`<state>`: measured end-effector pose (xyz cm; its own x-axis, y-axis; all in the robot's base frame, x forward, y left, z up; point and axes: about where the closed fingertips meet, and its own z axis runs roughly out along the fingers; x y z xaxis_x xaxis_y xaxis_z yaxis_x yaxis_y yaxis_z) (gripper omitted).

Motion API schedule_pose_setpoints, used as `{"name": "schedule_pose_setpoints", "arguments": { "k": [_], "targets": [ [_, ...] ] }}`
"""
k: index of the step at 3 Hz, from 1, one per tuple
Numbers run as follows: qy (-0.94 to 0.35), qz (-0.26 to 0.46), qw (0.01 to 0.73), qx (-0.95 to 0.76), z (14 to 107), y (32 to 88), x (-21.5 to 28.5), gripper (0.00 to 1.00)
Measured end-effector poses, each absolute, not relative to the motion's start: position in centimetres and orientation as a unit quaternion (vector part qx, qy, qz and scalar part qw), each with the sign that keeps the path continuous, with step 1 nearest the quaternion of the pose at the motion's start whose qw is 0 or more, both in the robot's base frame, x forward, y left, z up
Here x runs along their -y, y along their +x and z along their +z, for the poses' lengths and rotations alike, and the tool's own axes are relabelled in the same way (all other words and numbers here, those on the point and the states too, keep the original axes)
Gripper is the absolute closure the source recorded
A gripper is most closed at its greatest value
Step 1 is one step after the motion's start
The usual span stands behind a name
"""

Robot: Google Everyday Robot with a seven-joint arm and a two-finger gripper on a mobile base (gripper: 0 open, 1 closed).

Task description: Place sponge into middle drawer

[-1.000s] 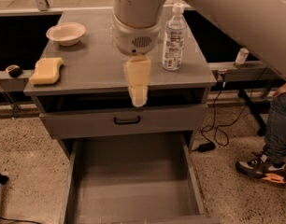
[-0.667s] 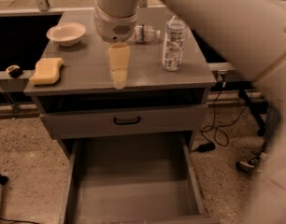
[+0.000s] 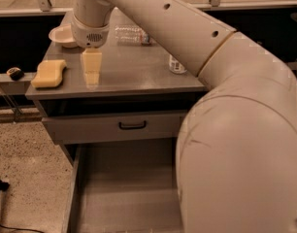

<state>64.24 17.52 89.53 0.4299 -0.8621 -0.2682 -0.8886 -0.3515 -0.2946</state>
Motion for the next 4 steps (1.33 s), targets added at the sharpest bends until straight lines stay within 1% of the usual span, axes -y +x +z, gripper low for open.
{"name": "schedule_pose_setpoints", "arguments": {
  "k": [1,2,4],
  "targets": [
    [-0.795,0.073,0.206,-0.566,88.3,65.0,-20.7,0.00],
    [-0.795,0.073,0.206,-0.566,88.3,65.0,-20.7,0.00],
    [-0.766,0.126,0.217,-0.591,85.2,67.7,-24.8,0.00]
  ]
}}
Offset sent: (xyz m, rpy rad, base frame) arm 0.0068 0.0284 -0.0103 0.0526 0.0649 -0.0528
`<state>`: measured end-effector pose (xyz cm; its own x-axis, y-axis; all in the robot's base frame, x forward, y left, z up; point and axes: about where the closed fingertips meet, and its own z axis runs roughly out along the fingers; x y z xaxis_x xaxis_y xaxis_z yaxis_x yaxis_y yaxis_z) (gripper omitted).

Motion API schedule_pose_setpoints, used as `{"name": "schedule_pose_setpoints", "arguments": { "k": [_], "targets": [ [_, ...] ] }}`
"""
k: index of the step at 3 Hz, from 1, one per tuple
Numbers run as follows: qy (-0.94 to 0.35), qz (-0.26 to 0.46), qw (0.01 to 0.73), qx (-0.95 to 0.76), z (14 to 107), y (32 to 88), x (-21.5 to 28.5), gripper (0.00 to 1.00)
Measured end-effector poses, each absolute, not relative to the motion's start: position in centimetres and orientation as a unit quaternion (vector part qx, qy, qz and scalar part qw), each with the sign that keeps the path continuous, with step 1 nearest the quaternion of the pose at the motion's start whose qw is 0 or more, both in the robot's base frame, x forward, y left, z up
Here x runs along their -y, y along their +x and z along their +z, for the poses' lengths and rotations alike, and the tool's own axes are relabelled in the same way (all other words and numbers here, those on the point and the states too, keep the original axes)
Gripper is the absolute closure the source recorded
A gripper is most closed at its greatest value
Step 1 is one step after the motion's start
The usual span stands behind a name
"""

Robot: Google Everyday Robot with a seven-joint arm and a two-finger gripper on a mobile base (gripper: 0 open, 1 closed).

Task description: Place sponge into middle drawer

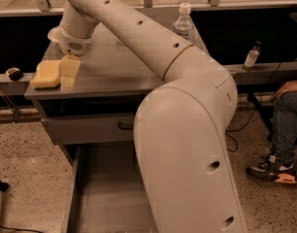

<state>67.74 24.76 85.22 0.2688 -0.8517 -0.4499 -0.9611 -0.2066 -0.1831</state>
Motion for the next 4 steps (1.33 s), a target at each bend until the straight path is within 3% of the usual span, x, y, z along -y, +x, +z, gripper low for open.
{"name": "schedule_pose_setpoints", "arguments": {
  "k": [2,3,4],
  "targets": [
    [-0.719,0.159,0.265,-0.622,84.5,68.8,-28.3,0.00],
    [-0.701,0.204,0.265,-0.630,82.4,68.4,-30.1,0.16],
    [-0.697,0.218,0.263,-0.630,82.1,68.1,-30.6,0.41]
  ]
}}
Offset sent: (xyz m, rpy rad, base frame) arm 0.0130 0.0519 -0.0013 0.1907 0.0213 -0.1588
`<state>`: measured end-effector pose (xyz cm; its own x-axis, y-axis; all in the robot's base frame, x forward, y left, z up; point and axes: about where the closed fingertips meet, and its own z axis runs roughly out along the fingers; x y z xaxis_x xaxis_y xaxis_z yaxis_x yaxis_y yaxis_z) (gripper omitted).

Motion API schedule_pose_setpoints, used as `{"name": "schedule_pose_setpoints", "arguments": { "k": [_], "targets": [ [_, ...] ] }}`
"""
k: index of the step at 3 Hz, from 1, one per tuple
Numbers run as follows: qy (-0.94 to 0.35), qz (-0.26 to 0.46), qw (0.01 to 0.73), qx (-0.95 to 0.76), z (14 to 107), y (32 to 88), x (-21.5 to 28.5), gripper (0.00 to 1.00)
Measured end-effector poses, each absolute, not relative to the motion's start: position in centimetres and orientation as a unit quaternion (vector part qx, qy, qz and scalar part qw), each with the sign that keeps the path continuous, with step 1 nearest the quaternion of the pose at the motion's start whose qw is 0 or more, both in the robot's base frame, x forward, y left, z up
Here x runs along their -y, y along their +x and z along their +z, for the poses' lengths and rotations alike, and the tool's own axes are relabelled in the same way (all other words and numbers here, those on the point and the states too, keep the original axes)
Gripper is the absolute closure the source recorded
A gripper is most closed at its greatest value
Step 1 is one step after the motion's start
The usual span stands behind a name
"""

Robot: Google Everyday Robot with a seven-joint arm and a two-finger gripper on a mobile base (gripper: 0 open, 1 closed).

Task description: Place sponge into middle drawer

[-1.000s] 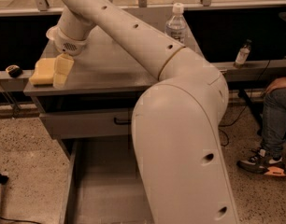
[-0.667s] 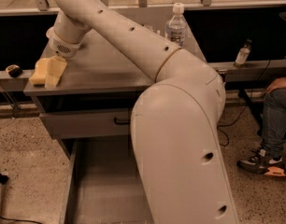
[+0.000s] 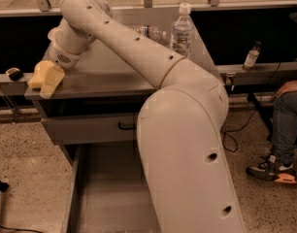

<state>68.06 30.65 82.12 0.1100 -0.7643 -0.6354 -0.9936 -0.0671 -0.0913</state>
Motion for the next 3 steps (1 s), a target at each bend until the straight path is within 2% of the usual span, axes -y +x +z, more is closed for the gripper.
{"name": "schedule_pose_setpoints", "arguments": {
  "k": [2,3],
  "targets": [
    [-0.697,0.218,0.263,-0.630,82.7,67.9,-30.6,0.87],
    [-0.700,0.261,0.295,-0.596,84.0,66.7,-30.7,1.00]
  ]
}}
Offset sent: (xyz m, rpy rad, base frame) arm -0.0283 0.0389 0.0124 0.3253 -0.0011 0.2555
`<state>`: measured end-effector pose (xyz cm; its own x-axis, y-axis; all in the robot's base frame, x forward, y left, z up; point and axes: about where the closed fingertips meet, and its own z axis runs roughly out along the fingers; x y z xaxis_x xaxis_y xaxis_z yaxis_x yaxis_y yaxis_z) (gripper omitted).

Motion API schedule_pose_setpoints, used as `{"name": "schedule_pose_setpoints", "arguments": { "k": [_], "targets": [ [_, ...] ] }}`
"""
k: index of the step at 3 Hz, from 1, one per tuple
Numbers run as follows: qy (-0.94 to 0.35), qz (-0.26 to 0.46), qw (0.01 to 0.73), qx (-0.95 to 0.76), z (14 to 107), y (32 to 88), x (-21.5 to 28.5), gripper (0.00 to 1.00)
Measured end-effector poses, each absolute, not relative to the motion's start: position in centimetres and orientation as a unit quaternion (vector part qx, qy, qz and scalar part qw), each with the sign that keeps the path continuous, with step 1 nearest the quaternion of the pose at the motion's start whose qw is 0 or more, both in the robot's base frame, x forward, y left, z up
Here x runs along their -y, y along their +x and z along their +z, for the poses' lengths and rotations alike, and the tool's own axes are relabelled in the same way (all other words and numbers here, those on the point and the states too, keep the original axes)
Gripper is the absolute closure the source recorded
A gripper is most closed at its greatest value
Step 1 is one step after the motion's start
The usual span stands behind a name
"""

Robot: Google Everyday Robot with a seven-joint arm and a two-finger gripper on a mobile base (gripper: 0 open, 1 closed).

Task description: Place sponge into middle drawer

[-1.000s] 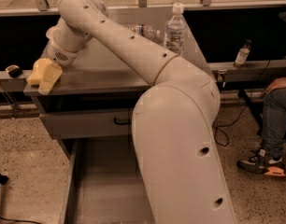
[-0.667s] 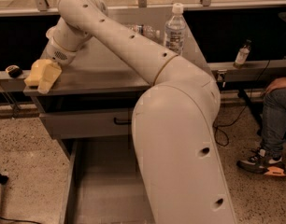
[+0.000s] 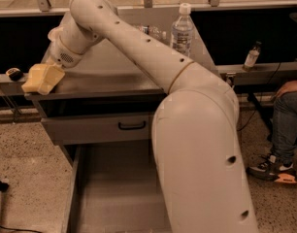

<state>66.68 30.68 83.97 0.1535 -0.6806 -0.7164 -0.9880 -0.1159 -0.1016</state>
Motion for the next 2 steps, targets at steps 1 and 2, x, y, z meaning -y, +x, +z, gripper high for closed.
{"name": "schedule_pose_setpoints", "arguments": {
  "k": [1,2],
  "targets": [
    [-0.733,0.261,0.348,-0.523,87.2,63.5,-28.2,1.00],
    [-0.777,0.212,0.371,-0.462,88.7,59.5,-24.4,1.00]
  ]
}}
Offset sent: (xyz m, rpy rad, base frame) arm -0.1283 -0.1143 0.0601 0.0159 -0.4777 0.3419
